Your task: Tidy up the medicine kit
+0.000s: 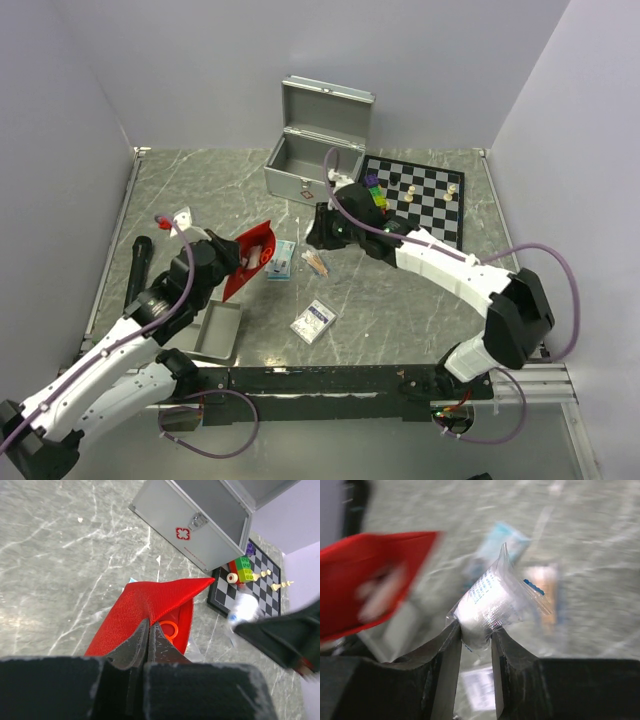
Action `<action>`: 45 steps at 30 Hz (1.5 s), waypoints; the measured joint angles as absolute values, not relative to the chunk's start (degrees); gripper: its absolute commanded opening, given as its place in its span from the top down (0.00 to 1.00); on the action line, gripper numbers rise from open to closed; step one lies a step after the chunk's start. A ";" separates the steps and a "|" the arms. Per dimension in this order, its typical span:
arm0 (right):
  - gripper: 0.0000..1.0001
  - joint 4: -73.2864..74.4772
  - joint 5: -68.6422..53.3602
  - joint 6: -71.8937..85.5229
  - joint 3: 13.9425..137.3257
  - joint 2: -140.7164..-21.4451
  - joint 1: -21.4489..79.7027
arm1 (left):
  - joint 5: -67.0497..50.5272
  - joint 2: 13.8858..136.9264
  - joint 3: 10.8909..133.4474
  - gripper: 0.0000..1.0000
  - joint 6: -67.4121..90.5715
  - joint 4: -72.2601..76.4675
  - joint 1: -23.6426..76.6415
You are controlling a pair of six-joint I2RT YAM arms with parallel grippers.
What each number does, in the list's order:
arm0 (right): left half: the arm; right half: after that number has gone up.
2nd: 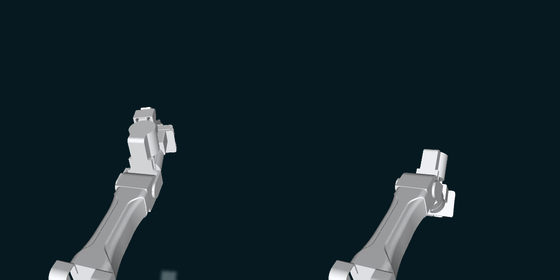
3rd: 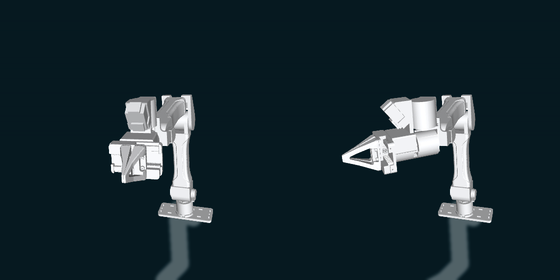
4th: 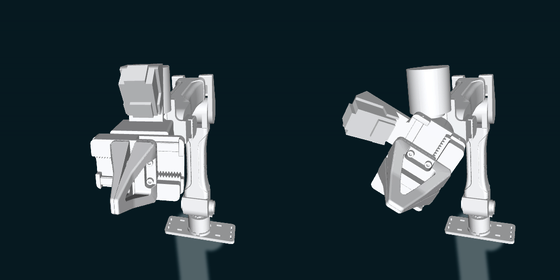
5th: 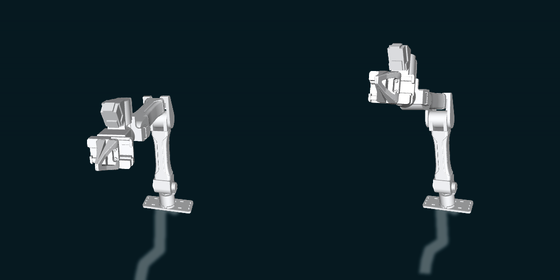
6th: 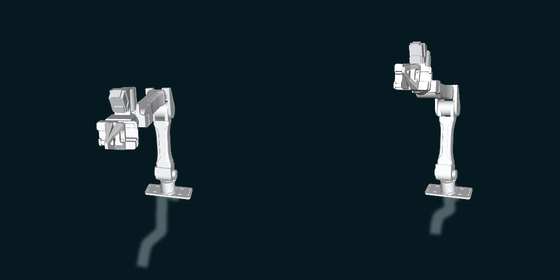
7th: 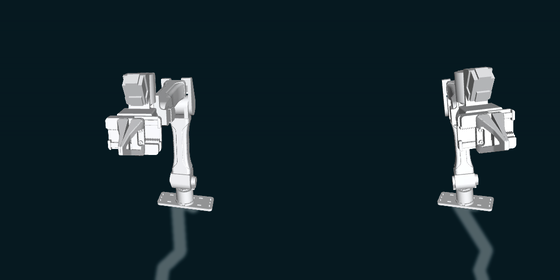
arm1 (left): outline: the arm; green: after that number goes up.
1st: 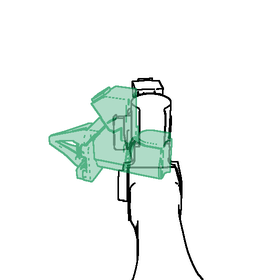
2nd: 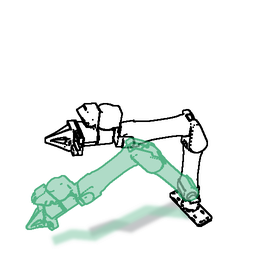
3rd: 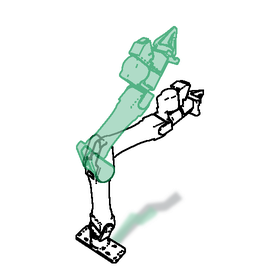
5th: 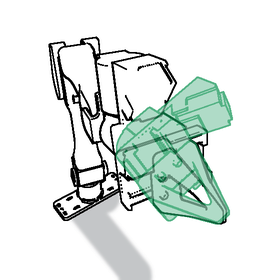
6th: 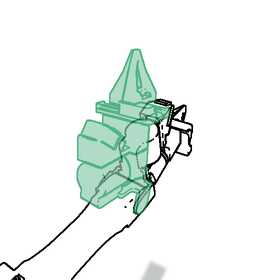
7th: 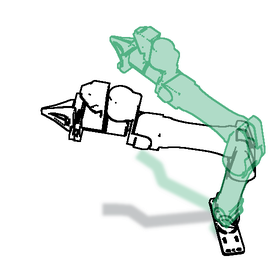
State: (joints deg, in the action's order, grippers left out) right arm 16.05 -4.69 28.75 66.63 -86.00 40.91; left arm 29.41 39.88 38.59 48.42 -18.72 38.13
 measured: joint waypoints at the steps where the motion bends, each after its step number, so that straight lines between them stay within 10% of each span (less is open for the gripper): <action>1: 0.65 16.08 -5.45 28.93 67.02 -84.88 42.00 | 29.15 41.01 38.59 0.99 48.73 -17.91 38.13; 24: 0.65 8.67 -27.83 42.04 73.32 -90.98 46.06 | 23.79 45.67 37.47 0.99 48.80 -5.65 38.92; 33: 0.32 11.77 -27.00 40.88 75.92 -93.69 45.71 | 23.18 45.50 37.45 0.99 48.77 -4.05 39.46; 45: 0.30 20.56 -18.90 33.78 78.74 -91.72 45.74 | 21.80 45.43 36.95 0.99 48.80 -3.64 39.46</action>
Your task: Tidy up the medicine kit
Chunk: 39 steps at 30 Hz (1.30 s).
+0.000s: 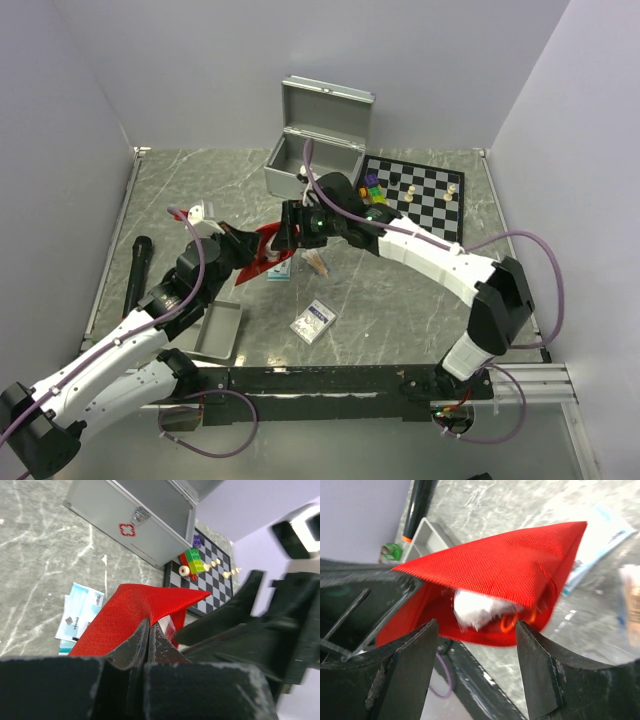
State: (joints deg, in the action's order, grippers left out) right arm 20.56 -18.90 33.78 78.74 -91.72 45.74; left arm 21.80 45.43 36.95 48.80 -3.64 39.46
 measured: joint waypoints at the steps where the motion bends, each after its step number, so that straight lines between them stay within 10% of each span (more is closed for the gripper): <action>1: 0.30 21.39 -18.31 32.82 78.81 -90.91 45.74 | 21.26 45.32 36.93 0.99 48.77 -3.64 39.46; 24: 0.13 18.46 -6.81 9.04 49.74 -49.08 42.70 | -38.30 54.96 37.10 0.99 53.28 14.28 27.33; 39: 0.18 7.40 -18.96 7.11 44.53 -47.79 42.48 | -45.91 55.99 37.10 0.99 54.85 18.09 27.09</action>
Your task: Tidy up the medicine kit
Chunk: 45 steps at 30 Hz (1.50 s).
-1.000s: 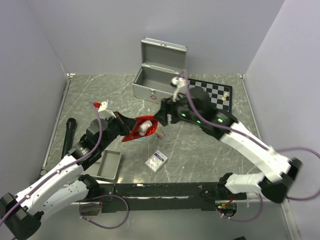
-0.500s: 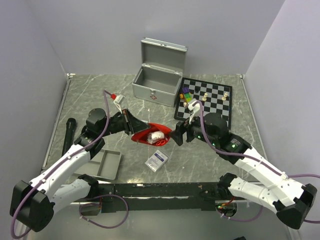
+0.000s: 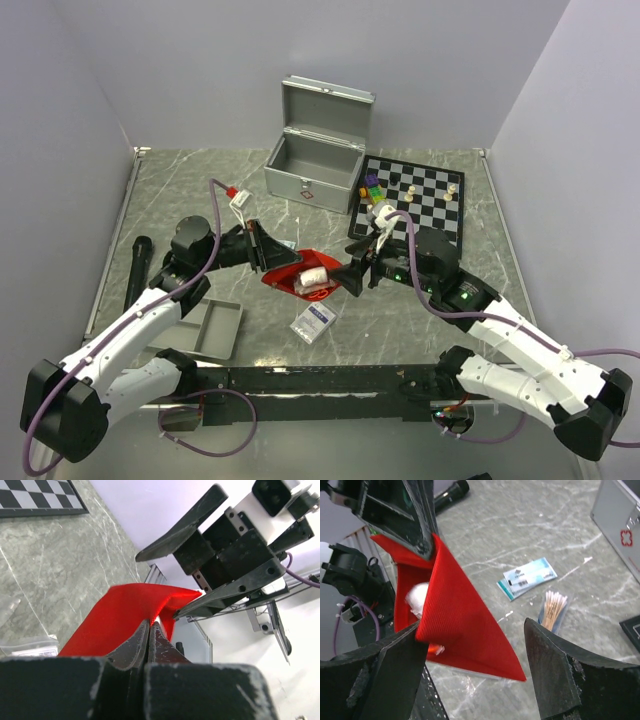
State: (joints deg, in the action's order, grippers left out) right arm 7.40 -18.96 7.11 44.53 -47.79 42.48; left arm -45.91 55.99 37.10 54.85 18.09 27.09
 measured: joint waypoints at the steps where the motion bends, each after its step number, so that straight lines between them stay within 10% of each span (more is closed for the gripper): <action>1: 0.17 6.85 -19.31 6.90 44.56 -47.81 42.48 | -46.22 55.99 37.10 0.99 54.74 18.00 27.09; 9: 0.26 5.58 -20.82 5.93 44.77 -49.12 42.50 | -46.57 56.01 37.08 0.99 53.23 16.05 27.09; 20: 0.99 9.30 -25.80 8.73 49.19 -58.13 40.69 | -45.98 55.99 37.08 0.99 51.59 14.76 26.96; 23: 1.00 9.72 -29.17 12.84 49.32 -58.61 37.54 | -44.75 56.03 37.08 0.75 50.63 13.80 27.11; 27: 1.00 12.71 -31.07 18.63 49.89 -59.11 32.29 | -41.36 56.36 37.82 0.19 48.99 11.03 26.00; 30: 1.00 14.20 -32.03 23.40 49.80 -59.18 28.38 | -37.28 57.78 38.50 0.01 47.86 8.34 24.25; 42: 1.00 9.19 -41.58 38.48 38.98 -67.96 16.64 | -26.48 62.65 37.30 0.02 48.56 3.97 20.21; 45: 0.74 9.89 -40.73 38.11 38.54 -71.29 15.68 | -25.96 64.49 35.83 0.02 48.97 3.97 20.16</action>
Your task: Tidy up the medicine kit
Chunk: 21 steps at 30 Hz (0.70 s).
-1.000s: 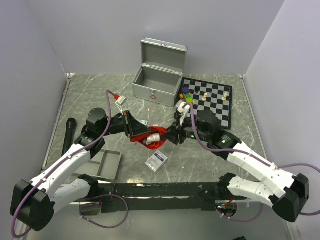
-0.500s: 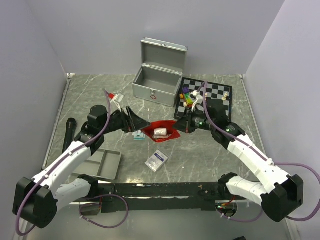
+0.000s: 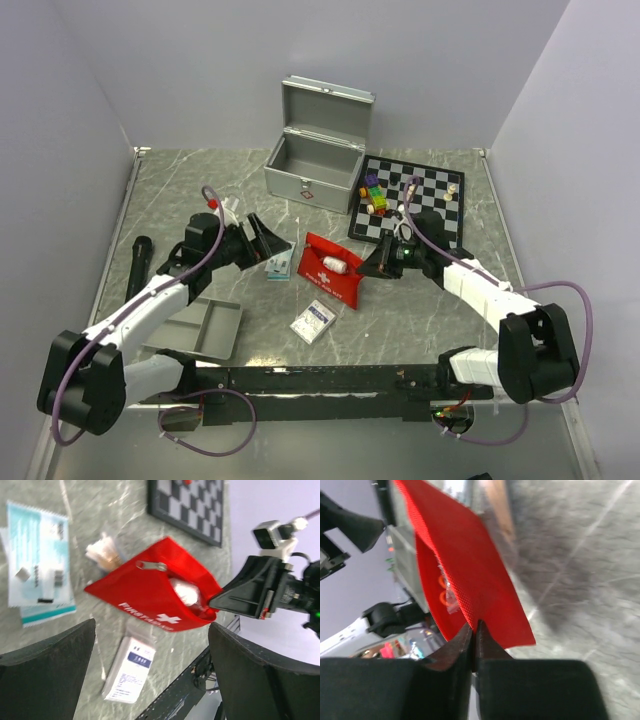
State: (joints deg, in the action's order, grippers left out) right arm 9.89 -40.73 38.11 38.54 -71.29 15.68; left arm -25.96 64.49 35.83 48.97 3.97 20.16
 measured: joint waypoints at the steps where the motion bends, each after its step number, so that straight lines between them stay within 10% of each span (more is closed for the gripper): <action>1: 0.63 10.31 -39.81 37.32 38.54 -71.70 15.68 | -25.63 64.95 35.42 0.02 49.04 3.70 20.16; 8: 0.48 11.79 -33.87 32.67 38.65 -70.46 16.05 | -24.18 65.67 34.94 0.01 49.06 3.57 20.05; 21: 0.90 6.57 -33.04 26.83 38.83 -70.72 17.23 | -26.22 71.79 35.48 0.02 49.36 11.88 20.05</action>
